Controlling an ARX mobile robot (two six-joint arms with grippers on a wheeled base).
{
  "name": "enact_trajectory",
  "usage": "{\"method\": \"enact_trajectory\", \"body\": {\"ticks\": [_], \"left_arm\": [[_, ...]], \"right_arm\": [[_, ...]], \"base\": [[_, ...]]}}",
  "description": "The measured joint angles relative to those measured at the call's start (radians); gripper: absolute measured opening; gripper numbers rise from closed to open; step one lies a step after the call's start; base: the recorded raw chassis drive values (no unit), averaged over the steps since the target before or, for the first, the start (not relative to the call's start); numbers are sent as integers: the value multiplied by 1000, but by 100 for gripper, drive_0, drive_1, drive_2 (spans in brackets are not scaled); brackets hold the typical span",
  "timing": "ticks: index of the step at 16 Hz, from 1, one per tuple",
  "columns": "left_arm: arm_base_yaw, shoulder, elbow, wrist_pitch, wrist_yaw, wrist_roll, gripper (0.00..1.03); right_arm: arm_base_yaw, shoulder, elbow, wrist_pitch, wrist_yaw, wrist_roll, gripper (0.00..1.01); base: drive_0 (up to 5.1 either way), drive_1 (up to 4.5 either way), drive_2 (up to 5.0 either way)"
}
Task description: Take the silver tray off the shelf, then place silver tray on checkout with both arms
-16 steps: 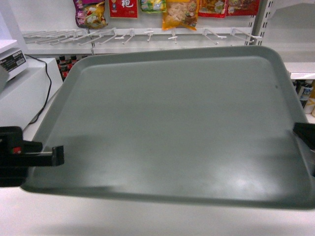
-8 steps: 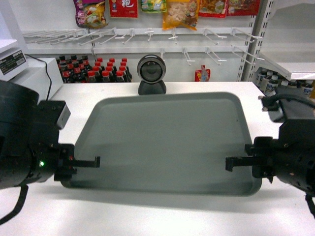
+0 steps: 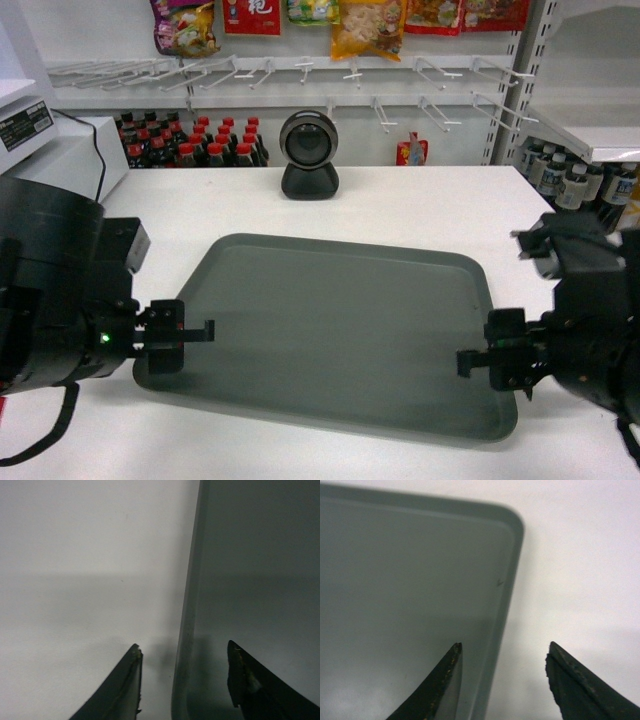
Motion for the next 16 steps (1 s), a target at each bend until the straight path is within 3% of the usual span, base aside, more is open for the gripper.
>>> {"method": "enact_trajectory", "body": {"ticks": [1,2,3,5,6,9,12,13,14,15,16], "left_arm": [[40,-240,-84,104,-23,-17,75],[48,-331,-102,243,-52,11,80],[66,-365,-152,480,9,67,70],[85,-385,-329,668,41,119,50],[89,-399,-394,690,53,132,39],[116,-608,-513,704,77,145,1],[175,-732,-615,639,143,146,1],[187,-786,-634,623,140,146,1],[185,-834,-657,596,143,146,1],[182,-885,-685,555,147,146,1],[182,-930,-704,523,146,146,1]], "right_arm": [[-24,-22,-42,273,89,-30,58],[-36,10,-114,393,124,-68,47],[-45,5,-235,465,116,-93,36],[-84,-114,-328,512,101,-108,16],[-100,-191,-350,528,88,-111,5],[-137,-380,-504,509,42,-124,3],[-164,-585,-571,517,6,-125,3],[-174,-646,-594,501,4,-125,3],[-210,-715,-610,458,-41,-126,3],[-244,-793,-624,400,-63,-125,3],[-248,-856,-636,346,-62,-125,3]], "base": [[0,0,0],[0,0,0],[0,0,0],[0,0,0],[0,0,0],[0,0,0],[0,0,0],[0,0,0],[0,0,0],[0,0,0],[0,0,0]]}}
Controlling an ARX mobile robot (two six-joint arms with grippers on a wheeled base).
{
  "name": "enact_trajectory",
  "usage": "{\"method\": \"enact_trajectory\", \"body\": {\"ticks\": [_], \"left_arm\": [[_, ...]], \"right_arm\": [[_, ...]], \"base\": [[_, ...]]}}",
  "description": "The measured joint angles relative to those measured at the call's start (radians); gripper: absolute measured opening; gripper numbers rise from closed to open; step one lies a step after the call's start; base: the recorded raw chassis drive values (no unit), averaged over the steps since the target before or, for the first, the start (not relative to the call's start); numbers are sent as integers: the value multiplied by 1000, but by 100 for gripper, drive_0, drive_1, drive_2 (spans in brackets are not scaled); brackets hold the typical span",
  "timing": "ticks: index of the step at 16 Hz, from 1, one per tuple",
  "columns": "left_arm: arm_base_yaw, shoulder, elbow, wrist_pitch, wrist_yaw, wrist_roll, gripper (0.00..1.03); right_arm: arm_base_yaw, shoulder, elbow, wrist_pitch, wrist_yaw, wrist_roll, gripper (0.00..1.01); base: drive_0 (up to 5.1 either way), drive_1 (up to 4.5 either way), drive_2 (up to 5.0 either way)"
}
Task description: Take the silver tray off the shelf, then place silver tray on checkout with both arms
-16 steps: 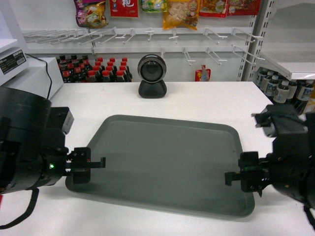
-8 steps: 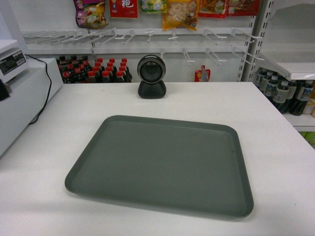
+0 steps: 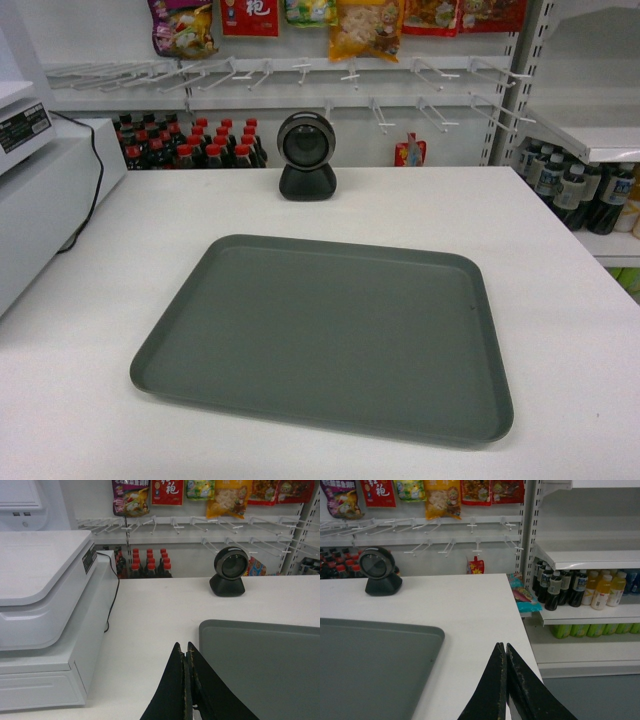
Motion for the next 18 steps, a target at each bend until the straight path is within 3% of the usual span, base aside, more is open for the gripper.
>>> {"method": "enact_trajectory", "body": {"ticks": [3,5,7,18], "left_arm": [[0,-161,-38,-109,1,0,1],[0,-272,-59,-201,2,0,1],[0,-385,-72,-292,1,0,1],[0,-811,-79,-692,1,0,1]], "right_arm": [[2,-211,-13,-183,-6,0,3],[2,-412,-11,-388,-7,0,3],[2,-525,-12,-492,-7,0,3],[2,-908,-13,-858,-7,0,3]], "base": [[0,0,0],[0,0,0],[0,0,0],[0,0,0]]}}
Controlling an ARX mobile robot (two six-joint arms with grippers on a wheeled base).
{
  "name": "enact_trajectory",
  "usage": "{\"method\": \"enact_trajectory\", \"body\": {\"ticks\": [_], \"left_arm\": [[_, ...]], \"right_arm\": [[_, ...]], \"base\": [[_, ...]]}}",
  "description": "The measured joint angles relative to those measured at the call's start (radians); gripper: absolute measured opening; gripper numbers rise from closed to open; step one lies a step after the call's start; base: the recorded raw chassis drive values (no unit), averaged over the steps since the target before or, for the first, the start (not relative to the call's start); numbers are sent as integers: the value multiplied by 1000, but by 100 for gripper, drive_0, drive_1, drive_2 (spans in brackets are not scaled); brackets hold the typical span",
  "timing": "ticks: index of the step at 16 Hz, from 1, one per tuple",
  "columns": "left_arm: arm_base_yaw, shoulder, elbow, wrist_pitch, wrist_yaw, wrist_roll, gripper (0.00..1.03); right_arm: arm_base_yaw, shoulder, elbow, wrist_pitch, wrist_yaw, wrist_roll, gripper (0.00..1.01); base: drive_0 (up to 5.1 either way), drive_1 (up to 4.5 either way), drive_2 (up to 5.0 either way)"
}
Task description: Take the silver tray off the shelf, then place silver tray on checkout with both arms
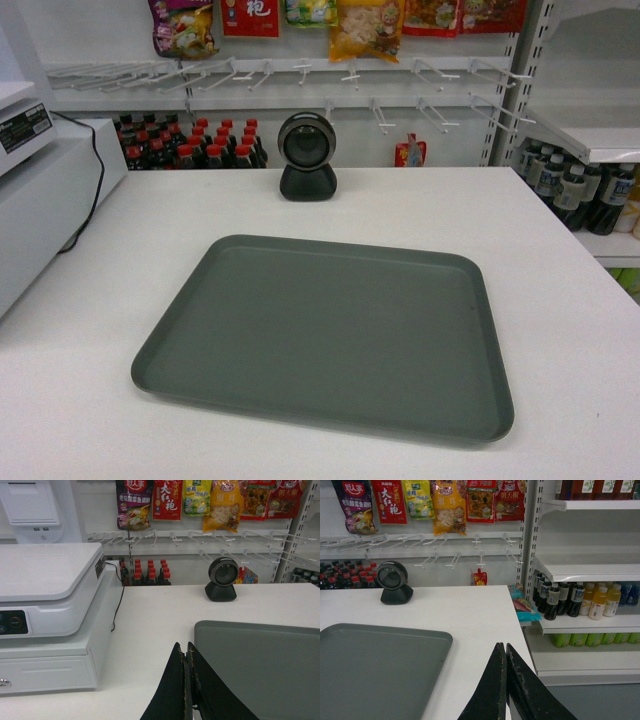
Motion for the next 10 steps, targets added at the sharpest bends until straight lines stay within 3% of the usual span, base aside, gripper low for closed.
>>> {"method": "enact_trajectory", "body": {"ticks": [7,9,10], "left_arm": [[0,-95,0,-94,0,0,1],[0,-122,0,-121,-1,0,1],[0,-226,0,-283,4,0,1]], "right_arm": [[0,-81,0,-81,0,0,3],[0,-227,0,-268,-1,0,3],[0,-251,5,-250,-2,0,3]], "base": [[0,0,0],[0,0,0],[0,0,0]]}}
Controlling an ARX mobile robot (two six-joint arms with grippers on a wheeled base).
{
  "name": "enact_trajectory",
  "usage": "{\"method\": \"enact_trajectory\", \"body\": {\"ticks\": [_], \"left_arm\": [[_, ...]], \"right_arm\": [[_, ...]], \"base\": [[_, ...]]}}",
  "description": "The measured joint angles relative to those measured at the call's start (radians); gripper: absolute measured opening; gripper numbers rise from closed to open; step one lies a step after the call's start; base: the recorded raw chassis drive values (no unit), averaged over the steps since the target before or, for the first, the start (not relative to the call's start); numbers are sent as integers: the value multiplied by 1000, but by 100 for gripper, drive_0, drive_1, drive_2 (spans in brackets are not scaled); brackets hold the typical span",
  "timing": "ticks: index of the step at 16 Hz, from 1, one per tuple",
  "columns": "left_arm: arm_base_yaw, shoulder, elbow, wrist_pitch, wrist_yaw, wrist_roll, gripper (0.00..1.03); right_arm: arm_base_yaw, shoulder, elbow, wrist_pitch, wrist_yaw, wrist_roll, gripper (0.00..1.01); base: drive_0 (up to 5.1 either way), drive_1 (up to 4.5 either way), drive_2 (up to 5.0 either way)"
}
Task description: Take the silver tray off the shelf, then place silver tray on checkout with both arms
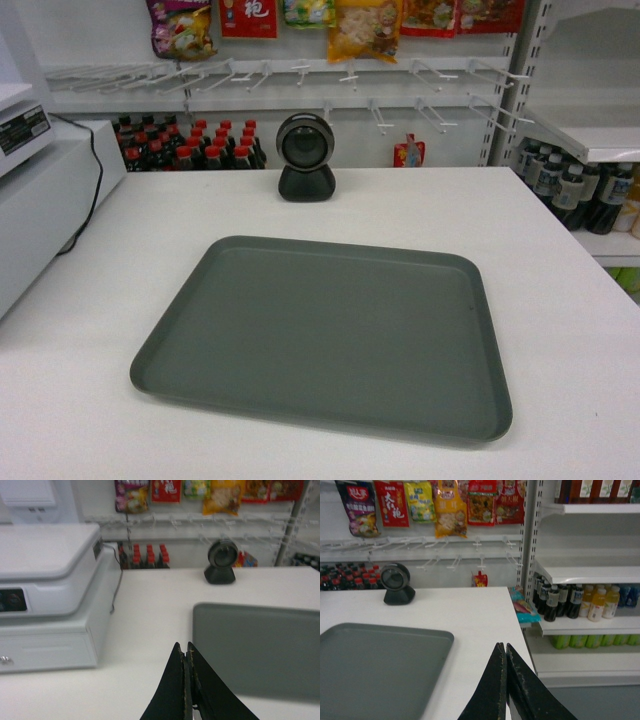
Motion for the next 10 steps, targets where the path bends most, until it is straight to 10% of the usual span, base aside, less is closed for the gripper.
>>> {"method": "enact_trajectory", "body": {"ticks": [3,10], "left_arm": [[0,-59,0,-16,-3,0,1],[0,-59,0,-18,-3,0,88]], "right_arm": [[0,-1,-4,-13,0,0,3],[0,-1,-4,-11,0,0,92]], "base": [[0,0,0],[0,0,0]]}}
